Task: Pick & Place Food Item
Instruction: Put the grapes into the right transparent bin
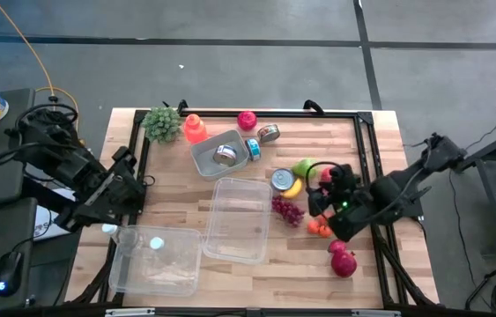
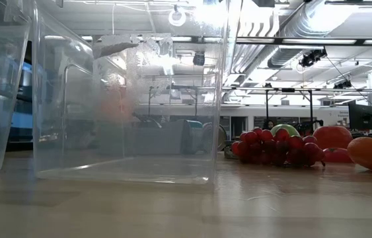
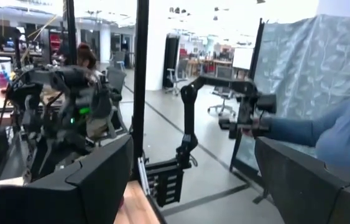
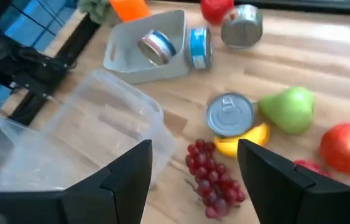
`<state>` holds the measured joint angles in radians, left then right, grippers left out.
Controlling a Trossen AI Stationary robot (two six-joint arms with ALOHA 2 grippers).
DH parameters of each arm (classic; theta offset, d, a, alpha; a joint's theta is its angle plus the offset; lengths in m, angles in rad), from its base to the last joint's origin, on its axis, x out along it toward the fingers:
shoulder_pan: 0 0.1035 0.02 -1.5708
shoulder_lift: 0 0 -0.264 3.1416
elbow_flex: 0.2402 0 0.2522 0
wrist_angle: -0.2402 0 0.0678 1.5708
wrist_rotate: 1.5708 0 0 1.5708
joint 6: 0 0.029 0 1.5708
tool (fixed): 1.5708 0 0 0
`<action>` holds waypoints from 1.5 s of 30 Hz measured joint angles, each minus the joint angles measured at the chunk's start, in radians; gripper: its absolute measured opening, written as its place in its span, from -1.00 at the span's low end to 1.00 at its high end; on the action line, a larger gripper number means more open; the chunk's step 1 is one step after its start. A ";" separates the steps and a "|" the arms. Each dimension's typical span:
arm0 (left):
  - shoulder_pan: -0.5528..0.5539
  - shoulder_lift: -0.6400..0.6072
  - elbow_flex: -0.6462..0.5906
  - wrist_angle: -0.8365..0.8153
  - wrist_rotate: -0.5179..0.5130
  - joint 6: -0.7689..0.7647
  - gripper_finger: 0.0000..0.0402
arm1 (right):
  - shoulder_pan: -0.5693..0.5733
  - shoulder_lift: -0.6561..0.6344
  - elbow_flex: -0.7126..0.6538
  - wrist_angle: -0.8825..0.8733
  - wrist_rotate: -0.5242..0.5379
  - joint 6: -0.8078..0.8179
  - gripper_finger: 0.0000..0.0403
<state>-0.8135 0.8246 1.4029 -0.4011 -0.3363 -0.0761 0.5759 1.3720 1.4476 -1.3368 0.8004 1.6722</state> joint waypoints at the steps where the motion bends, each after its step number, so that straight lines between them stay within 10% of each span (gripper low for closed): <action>1: 0.000 0.000 0.000 0.010 0.000 0.000 0.63 | -0.002 0.005 -0.019 0.025 -0.008 0.004 0.11; 10: 0.000 0.027 0.000 0.022 -0.001 -0.054 0.63 | -0.006 0.068 -0.125 0.375 -0.155 -0.180 0.11; 18: 0.000 0.070 0.000 0.025 -0.002 0.003 0.63 | -0.046 0.129 -0.144 0.227 -0.213 -0.054 0.11; 28: 0.000 0.114 0.000 0.047 -0.061 0.080 0.63 | -0.145 0.129 -0.261 0.309 -0.553 -0.075 0.11; 45: 0.000 0.121 0.000 0.095 -0.174 0.115 0.63 | -0.206 0.128 -0.472 0.730 -0.554 -0.290 0.11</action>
<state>-0.8135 0.9455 1.4029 -0.3060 -0.5104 0.0388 0.3702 1.5002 0.9760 -0.6068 0.2467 1.3827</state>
